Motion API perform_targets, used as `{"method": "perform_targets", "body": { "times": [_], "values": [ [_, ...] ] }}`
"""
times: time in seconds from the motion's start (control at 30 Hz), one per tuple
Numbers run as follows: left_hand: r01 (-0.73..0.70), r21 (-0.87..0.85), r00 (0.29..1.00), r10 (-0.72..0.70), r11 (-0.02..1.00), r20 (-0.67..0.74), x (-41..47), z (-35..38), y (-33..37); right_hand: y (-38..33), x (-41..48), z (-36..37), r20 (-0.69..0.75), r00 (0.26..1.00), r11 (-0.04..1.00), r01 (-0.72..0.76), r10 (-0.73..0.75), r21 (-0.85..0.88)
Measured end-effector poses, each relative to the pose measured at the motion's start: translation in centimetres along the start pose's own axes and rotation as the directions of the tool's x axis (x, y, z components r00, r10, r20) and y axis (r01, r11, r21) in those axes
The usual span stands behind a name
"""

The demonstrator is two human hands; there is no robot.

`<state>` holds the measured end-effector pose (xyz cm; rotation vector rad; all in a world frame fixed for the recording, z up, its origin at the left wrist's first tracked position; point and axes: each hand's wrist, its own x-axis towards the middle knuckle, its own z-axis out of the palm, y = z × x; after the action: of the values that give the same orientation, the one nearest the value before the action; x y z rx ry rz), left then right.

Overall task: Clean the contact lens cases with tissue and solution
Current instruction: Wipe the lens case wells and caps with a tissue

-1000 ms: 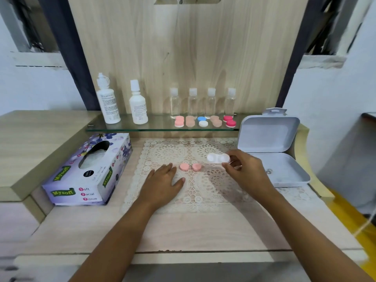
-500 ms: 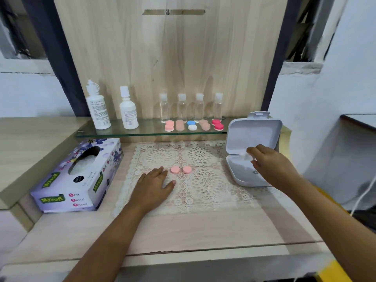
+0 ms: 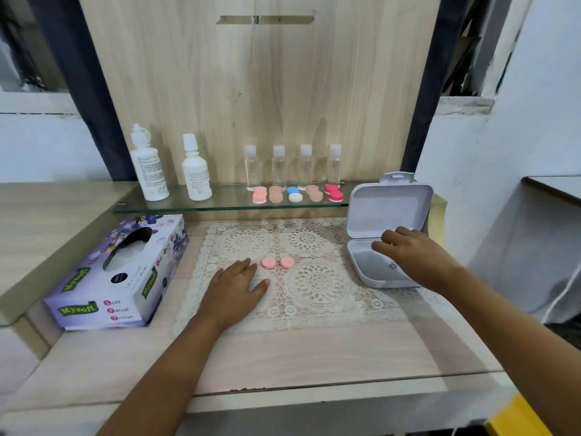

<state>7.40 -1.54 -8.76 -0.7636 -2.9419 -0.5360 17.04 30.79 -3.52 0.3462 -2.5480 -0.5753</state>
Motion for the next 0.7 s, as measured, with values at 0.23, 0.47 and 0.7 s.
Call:
{"method": "perform_targets", "body": {
  "times": [0.23, 0.47, 0.7],
  "values": [
    [0.007, 0.003, 1.000, -0.007, 1.000, 0.002, 0.0, 0.0, -0.1, -1.9, 1.2, -0.3, -0.205, 0.934, 0.920, -0.217, 0.292, 0.326],
    [0.001, 0.016, 1.000, -0.001, 1.000, 0.002, 0.1, 0.0, -0.1, -8.2, 4.4, -1.0, -0.175, 0.880, 0.674, -0.196, 0.441, 0.713],
    [-0.005, 0.018, 1.000, 0.005, 1.000, -0.006, 0.3, 0.2, -0.4, -13.2, 6.3, 0.0, 0.048, 0.903, 0.477, -0.270, 0.427, 0.837]
  ]
}}
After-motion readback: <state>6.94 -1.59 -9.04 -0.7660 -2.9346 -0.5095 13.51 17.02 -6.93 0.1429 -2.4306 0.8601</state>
